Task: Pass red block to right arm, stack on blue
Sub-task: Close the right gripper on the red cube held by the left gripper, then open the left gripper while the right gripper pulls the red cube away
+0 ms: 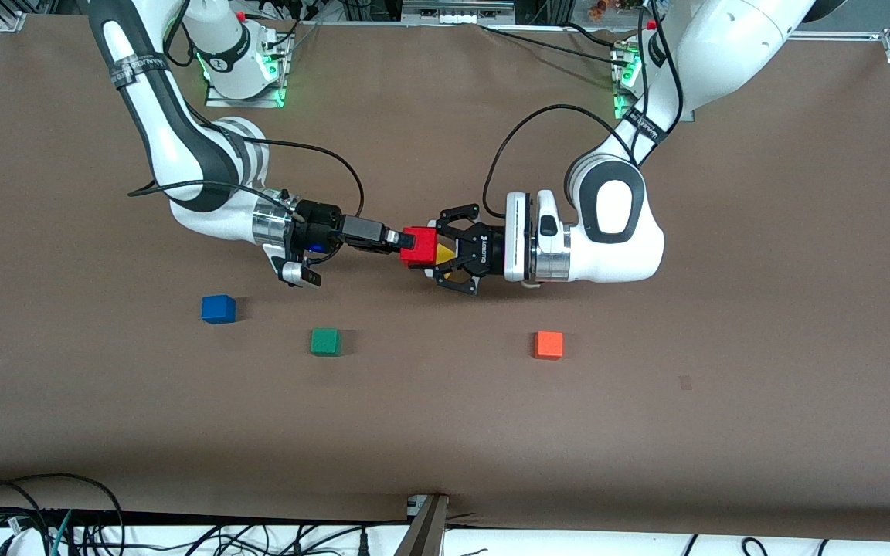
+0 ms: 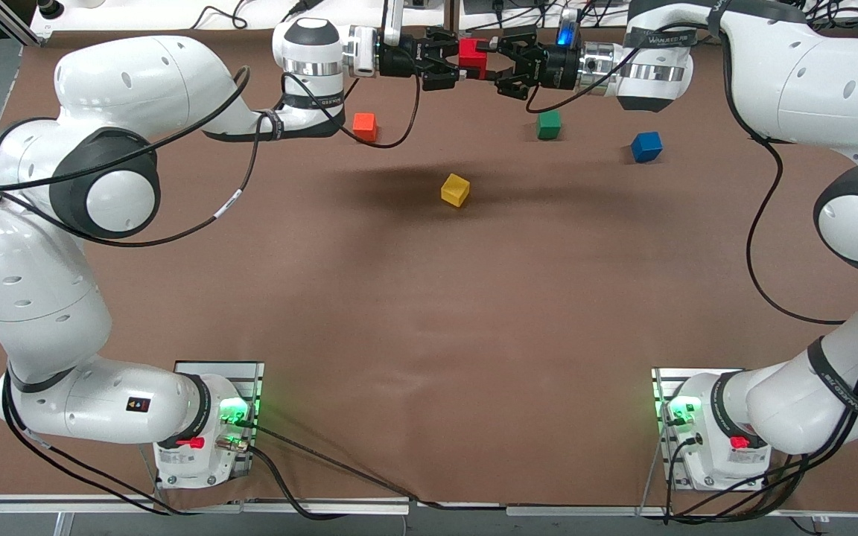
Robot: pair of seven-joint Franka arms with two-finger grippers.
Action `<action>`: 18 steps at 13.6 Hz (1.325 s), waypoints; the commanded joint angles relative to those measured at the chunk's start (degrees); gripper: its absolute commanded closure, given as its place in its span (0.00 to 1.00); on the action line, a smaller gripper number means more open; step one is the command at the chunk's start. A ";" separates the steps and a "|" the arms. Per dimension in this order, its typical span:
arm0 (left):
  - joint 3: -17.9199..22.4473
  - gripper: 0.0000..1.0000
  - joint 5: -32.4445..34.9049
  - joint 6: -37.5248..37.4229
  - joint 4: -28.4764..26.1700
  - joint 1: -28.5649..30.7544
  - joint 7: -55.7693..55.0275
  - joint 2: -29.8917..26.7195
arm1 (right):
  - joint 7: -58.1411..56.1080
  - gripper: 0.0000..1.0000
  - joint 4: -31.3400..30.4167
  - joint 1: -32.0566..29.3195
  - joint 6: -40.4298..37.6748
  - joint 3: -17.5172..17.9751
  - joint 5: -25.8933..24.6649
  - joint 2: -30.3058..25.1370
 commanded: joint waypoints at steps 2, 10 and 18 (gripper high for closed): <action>-0.18 0.00 -2.09 0.12 1.15 -0.40 2.46 0.75 | 0.68 1.00 1.99 -0.14 0.58 0.11 1.75 0.62; -0.18 0.00 -1.39 -0.49 0.80 -0.05 0.10 0.23 | 5.33 1.00 3.75 -7.42 -4.49 -0.51 -11.66 0.44; 0.26 0.00 13.61 -0.67 0.80 1.09 -24.74 -3.02 | 7.36 1.00 6.12 -12.19 -14.09 -10.51 -48.39 -2.28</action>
